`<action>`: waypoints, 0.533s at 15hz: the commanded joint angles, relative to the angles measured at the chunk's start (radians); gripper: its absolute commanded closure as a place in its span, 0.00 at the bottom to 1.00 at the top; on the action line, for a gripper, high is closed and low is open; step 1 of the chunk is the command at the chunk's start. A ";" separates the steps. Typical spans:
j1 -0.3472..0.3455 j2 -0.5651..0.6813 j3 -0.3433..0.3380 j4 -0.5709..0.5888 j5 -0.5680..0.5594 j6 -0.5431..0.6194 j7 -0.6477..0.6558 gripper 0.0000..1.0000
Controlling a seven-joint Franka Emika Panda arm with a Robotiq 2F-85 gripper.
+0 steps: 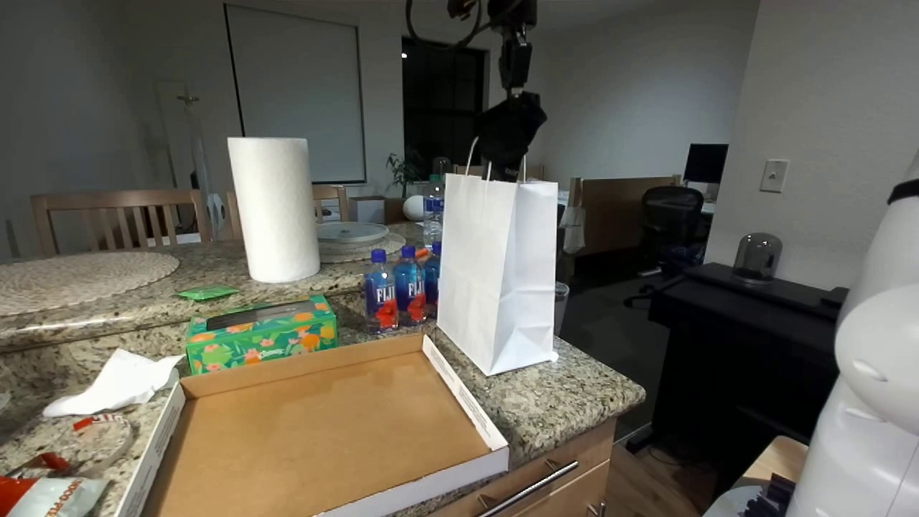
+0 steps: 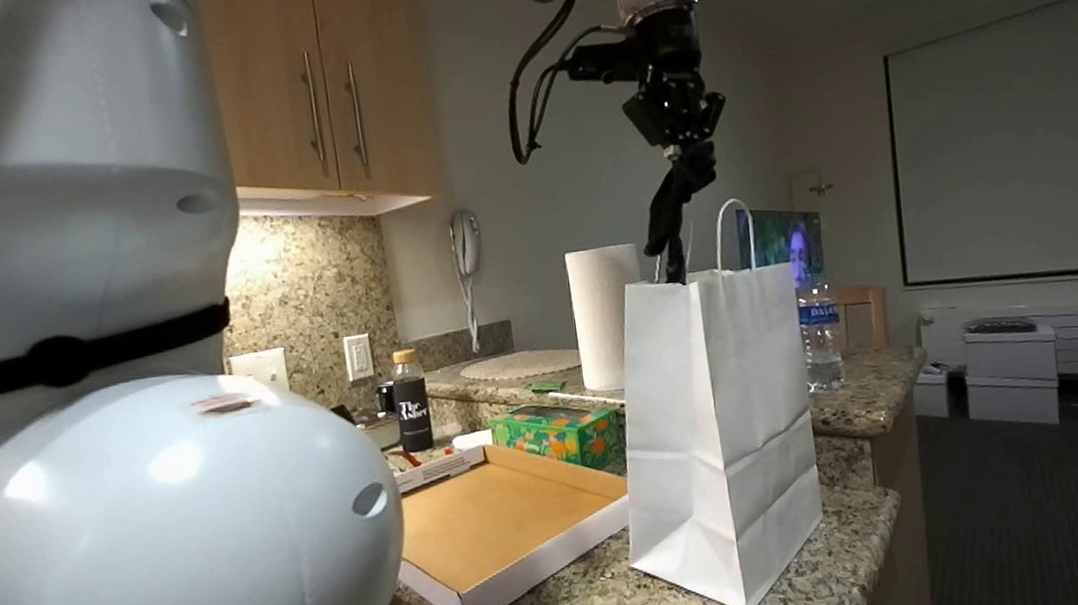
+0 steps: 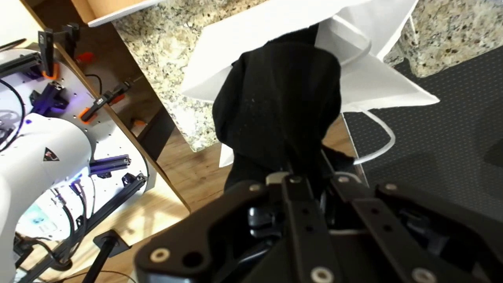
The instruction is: Put the socks in the white bag
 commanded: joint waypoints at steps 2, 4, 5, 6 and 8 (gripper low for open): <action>-0.065 -0.086 -0.058 -0.100 0.120 0.039 0.009 0.92; -0.087 -0.115 -0.080 -0.113 0.149 0.048 0.009 0.92; -0.096 -0.124 -0.086 -0.118 0.156 0.051 0.008 0.92; -0.102 -0.129 -0.089 -0.116 0.160 0.047 0.008 0.92; -0.105 -0.130 -0.087 -0.116 0.163 0.043 0.009 0.92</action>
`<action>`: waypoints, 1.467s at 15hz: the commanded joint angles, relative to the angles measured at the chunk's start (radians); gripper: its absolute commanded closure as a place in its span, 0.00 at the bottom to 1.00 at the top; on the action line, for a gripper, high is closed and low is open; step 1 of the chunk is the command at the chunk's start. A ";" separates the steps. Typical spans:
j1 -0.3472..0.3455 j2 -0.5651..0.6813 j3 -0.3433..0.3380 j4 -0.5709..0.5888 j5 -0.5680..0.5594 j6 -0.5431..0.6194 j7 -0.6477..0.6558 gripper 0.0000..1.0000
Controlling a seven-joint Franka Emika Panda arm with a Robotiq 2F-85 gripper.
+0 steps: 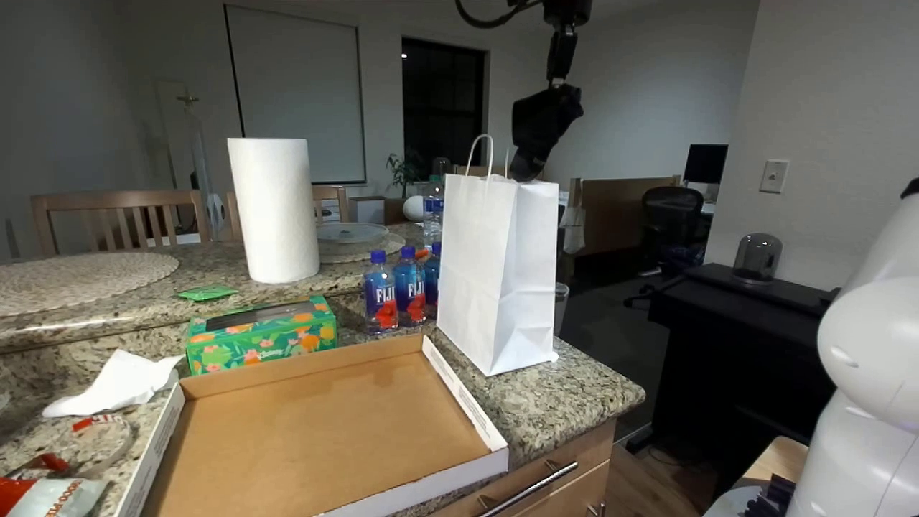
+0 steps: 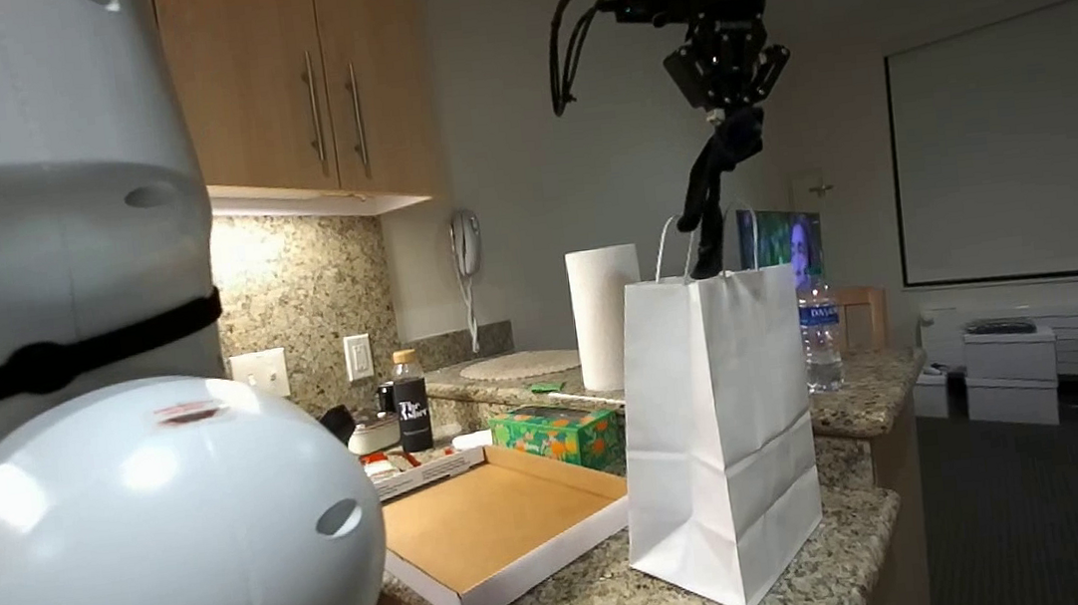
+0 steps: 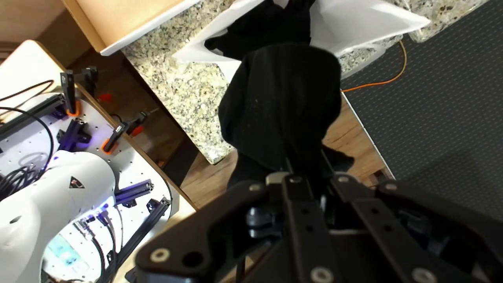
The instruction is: Put the socks in the white bag
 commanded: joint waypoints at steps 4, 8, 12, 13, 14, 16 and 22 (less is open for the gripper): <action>0.002 -0.005 0.027 -0.033 0.034 0.024 0.003 0.92; 0.005 0.031 0.049 -0.015 0.013 0.043 0.027 0.92; 0.007 0.076 0.054 0.031 -0.016 0.069 0.038 0.92; 0.008 0.086 0.054 0.044 -0.023 0.069 0.042 0.92; 0.009 0.100 0.055 0.063 -0.028 0.065 0.046 0.92; 0.016 0.127 0.061 0.106 -0.063 0.053 0.067 0.92; 0.062 0.202 0.088 0.225 -0.201 0.013 0.116 0.92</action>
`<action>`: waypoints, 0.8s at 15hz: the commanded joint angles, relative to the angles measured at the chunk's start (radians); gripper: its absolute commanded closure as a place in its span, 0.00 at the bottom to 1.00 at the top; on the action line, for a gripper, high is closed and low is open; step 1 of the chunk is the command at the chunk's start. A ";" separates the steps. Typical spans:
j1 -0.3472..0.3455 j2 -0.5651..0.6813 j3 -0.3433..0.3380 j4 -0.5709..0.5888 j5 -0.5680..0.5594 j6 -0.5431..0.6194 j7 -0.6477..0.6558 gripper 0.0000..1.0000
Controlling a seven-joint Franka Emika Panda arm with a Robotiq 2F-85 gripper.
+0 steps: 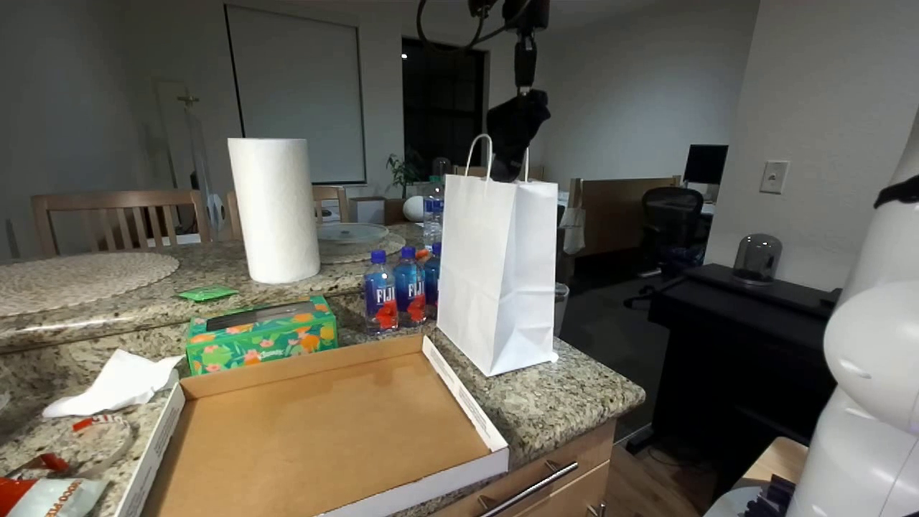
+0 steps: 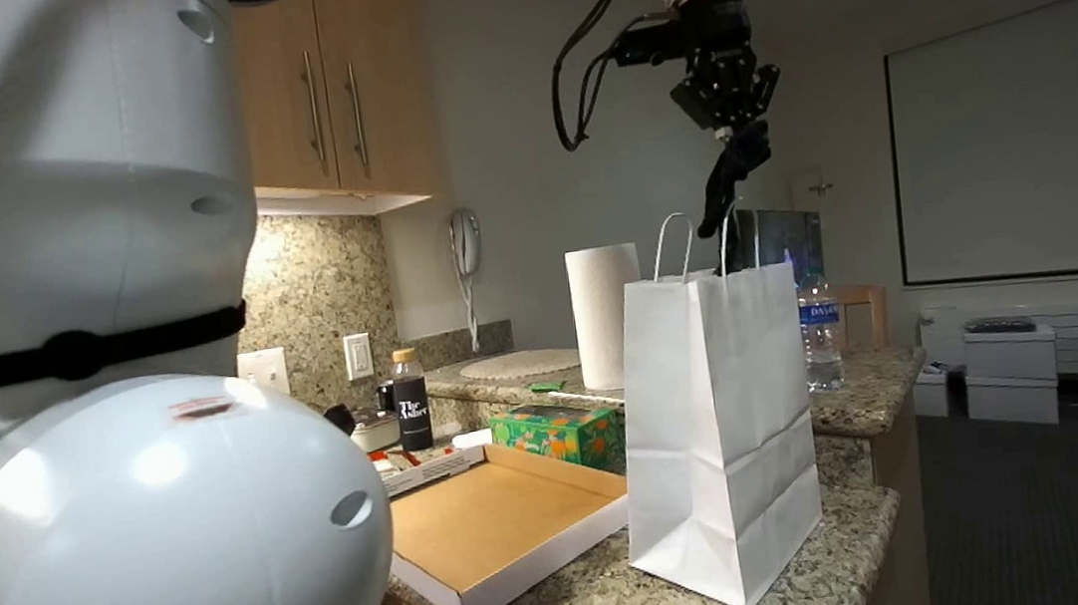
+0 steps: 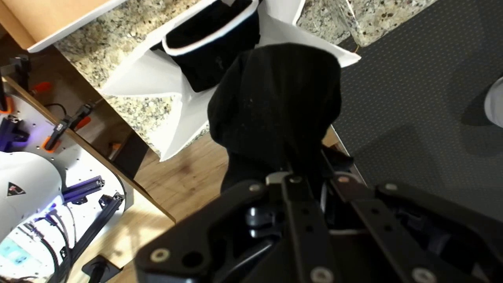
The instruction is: Put the socks in the white bag
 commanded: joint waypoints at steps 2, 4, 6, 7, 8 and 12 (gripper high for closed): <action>0.036 0.055 0.020 0.061 -0.050 -0.048 0.036 0.92; 0.047 0.062 0.026 0.038 -0.035 -0.051 0.036 0.92; 0.053 0.070 0.028 0.021 -0.027 -0.058 0.037 0.92; 0.053 0.072 0.029 0.015 -0.028 -0.063 0.039 0.92; 0.055 0.074 0.027 0.012 -0.030 -0.070 0.042 0.92; 0.053 0.064 0.021 0.002 -0.027 -0.078 0.049 0.65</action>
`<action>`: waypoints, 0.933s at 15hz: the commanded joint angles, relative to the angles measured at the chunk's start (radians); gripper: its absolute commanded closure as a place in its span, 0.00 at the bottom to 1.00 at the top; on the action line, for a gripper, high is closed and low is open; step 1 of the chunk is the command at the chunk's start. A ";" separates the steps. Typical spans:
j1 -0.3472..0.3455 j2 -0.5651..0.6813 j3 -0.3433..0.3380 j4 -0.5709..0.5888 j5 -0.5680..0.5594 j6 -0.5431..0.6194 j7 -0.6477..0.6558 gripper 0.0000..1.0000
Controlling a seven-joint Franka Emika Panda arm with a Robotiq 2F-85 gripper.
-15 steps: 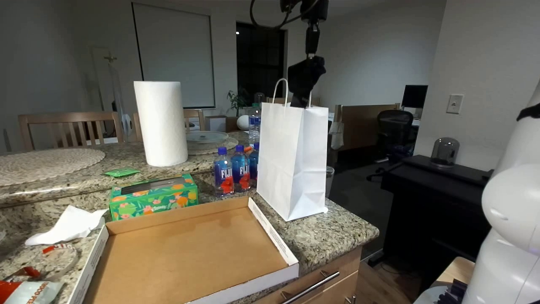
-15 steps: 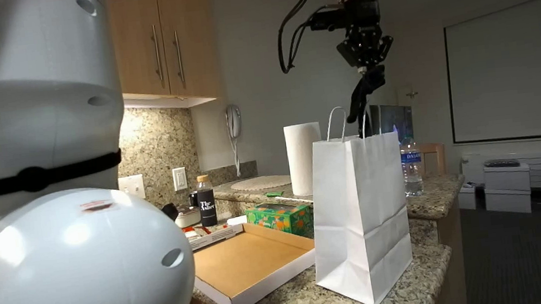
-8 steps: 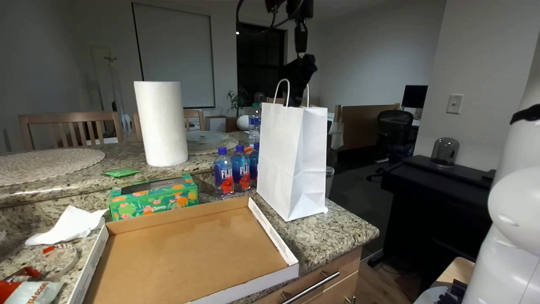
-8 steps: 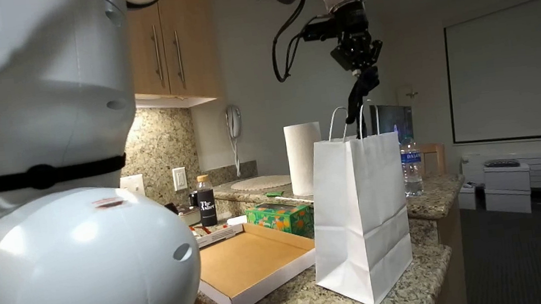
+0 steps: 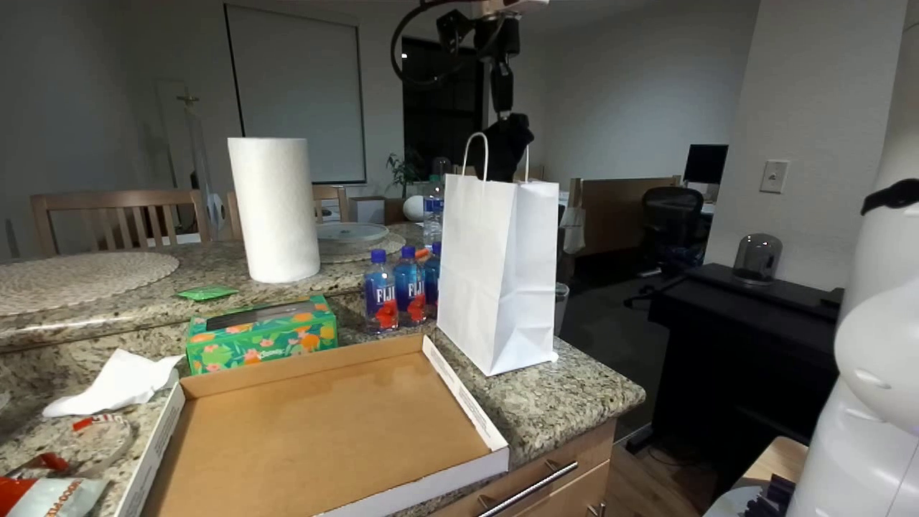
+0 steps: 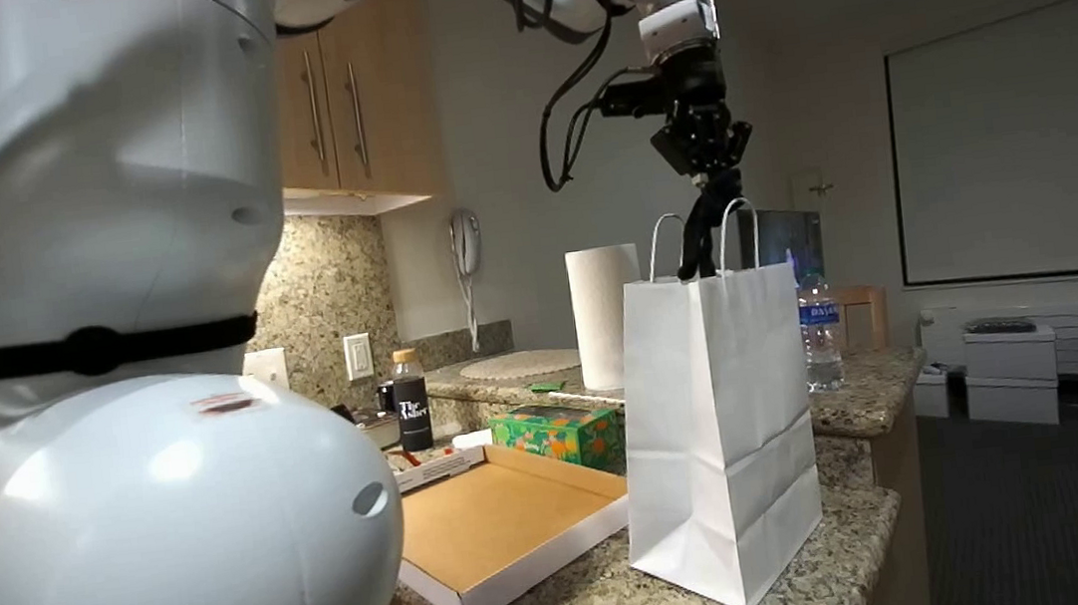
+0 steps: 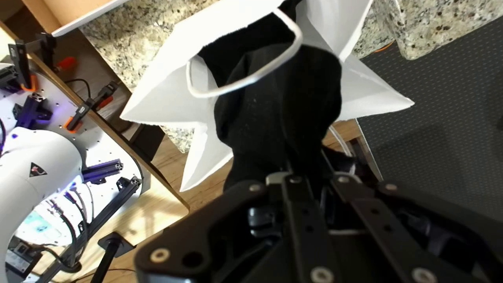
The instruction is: Put the socks in the white bag
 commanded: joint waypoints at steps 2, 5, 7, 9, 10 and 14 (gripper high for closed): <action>0.001 -0.029 -0.004 -0.019 0.004 -0.008 0.030 0.59; 0.005 -0.035 -0.001 -0.016 0.003 -0.004 0.024 0.39; 0.005 -0.045 0.001 -0.010 0.007 0.003 0.009 0.26; 0.007 -0.062 0.007 0.009 0.020 0.021 -0.032 0.14; 0.010 -0.069 0.013 0.024 0.021 0.027 -0.053 0.07; 0.053 -0.099 0.066 0.114 0.011 0.004 -0.171 0.00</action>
